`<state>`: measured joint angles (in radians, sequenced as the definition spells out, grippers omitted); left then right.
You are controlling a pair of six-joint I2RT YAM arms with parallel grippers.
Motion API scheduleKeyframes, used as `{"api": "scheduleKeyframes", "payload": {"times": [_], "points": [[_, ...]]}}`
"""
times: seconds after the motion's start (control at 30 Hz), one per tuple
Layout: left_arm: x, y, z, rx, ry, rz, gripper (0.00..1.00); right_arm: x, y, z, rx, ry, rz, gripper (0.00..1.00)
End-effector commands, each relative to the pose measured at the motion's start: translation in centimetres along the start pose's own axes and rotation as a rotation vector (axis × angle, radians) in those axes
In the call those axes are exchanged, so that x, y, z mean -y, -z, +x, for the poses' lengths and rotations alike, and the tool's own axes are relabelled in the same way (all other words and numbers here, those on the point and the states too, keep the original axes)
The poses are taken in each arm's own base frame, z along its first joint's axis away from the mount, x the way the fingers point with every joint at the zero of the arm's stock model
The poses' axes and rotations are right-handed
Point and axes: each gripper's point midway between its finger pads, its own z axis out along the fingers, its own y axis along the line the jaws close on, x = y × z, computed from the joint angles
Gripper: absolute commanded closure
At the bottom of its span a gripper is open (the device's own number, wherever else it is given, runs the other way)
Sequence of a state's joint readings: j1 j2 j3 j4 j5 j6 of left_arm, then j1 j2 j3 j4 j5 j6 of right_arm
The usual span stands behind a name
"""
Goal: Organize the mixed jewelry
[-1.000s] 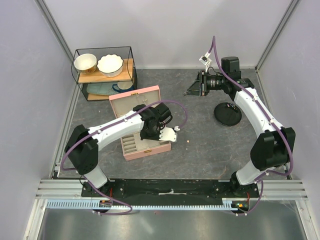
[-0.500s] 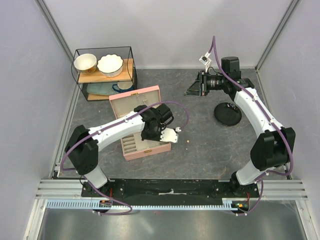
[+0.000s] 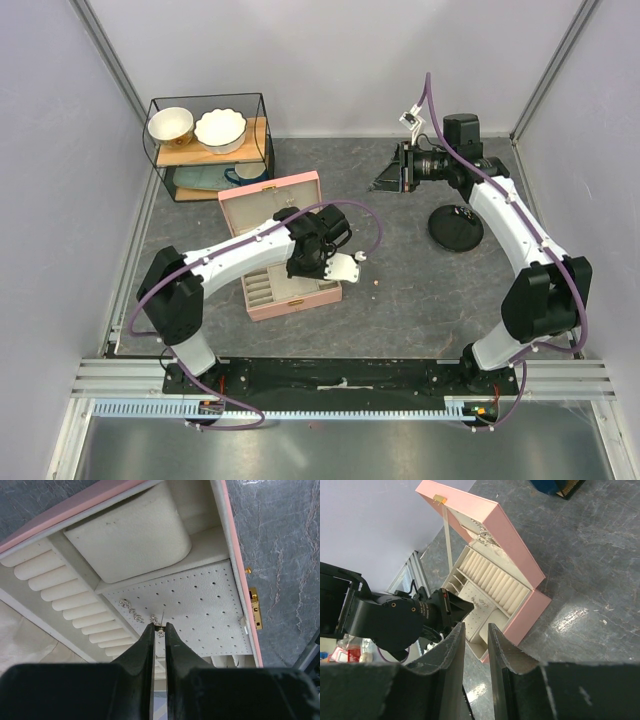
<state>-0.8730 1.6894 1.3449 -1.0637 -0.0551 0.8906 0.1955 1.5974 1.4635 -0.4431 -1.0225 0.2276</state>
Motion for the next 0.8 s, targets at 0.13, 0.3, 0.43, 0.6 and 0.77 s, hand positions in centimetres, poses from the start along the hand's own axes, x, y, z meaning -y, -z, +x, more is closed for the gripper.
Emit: {"api": "scheduleKeyframes", "payload": {"times": [0.13, 0.3, 0.43, 0.6, 0.77], "points": [[-0.8, 1.7, 0.3, -0.024, -0.017, -0.048, 0.98, -1.4, 1.3, -0.9, 0.043, 0.107, 0.030, 0.68], [-0.2, 2.1, 1.1, -0.041, -0.017, -0.044, 0.98, -1.3, 1.6, -0.9, 0.048, 0.107, 0.039, 0.68], [0.3, 2.5, 1.5, -0.047, -0.012, -0.043, 0.98, -1.0, 1.4, -0.8, 0.041, 0.100, 0.037, 0.68], [0.6, 2.3, 1.6, -0.049, -0.013, -0.033, 0.99, -0.7, 1.3, -0.7, 0.038, 0.093, 0.038, 0.68], [1.1, 1.8, 1.9, -0.060, -0.014, -0.010, 0.98, -0.6, 1.3, -0.6, 0.036, 0.089, 0.038, 0.68]]}}
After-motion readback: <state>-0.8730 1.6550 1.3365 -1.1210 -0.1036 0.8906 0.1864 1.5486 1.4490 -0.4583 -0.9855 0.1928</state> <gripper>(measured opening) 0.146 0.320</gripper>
